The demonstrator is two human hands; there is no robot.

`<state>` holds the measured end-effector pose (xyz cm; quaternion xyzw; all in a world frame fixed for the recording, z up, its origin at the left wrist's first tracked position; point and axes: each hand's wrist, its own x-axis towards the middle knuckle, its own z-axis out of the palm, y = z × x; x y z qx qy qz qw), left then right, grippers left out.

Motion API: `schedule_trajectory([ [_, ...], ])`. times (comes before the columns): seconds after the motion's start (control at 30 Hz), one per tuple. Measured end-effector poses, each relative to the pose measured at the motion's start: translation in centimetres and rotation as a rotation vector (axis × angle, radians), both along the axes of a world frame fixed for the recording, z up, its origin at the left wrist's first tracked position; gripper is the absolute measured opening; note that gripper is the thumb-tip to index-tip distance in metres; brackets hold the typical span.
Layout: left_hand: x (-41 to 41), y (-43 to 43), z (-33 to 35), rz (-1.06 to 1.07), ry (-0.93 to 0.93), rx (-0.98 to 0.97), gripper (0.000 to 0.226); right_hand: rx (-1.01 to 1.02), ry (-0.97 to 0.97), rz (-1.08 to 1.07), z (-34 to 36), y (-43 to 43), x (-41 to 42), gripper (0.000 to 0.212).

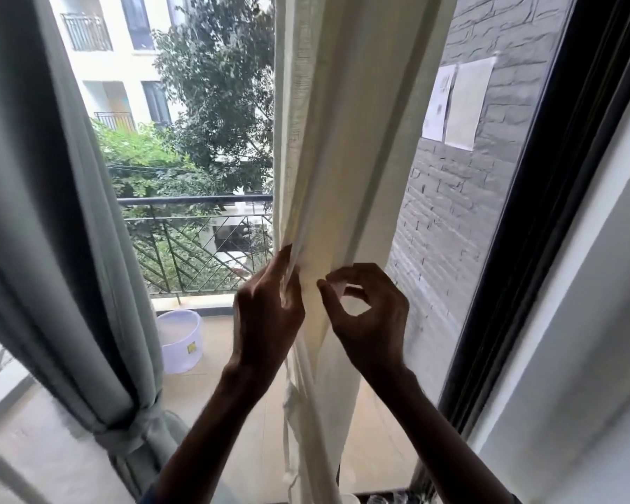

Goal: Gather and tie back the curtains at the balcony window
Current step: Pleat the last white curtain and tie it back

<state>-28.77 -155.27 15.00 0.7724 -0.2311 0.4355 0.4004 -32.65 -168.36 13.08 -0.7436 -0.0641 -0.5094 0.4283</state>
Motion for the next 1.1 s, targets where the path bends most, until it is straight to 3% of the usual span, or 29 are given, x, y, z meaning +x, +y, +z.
schedule_trajectory([
  [0.27,-0.6,-0.4,-0.5,-0.059,0.002,-0.026,0.029,0.12,0.023,0.038,-1.0,1.4,-0.5,0.045],
  [0.43,-2.2,-1.1,-1.3,-0.121,-0.008,-0.027,0.026,-0.073,-0.059,-0.061,-2.4,1.8,-0.4,0.023],
  [0.7,-3.9,-2.0,-3.7,-0.268,0.075,0.041,0.044,-0.228,-0.008,-0.015,-5.4,0.2,-2.7,0.033],
  [0.87,-5.0,-3.1,-5.1,-0.36,0.183,-0.048,0.033,-0.183,0.106,0.092,-7.6,-1.5,-5.1,0.042],
  [0.97,-5.9,-3.8,-5.8,-0.42,0.33,-0.137,0.041,-0.041,0.23,0.205,-9.4,-2.0,-6.5,0.045],
  [1.03,-6.5,-4.3,-6.4,-0.346,0.374,-0.027,0.053,0.006,0.328,0.214,-10.5,-2.0,-7.2,0.047],
  [1.1,-6.7,-4.8,-7.4,-0.273,0.395,0.209,0.037,0.023,0.406,0.2,-11.8,-2.2,-7.5,0.047],
])
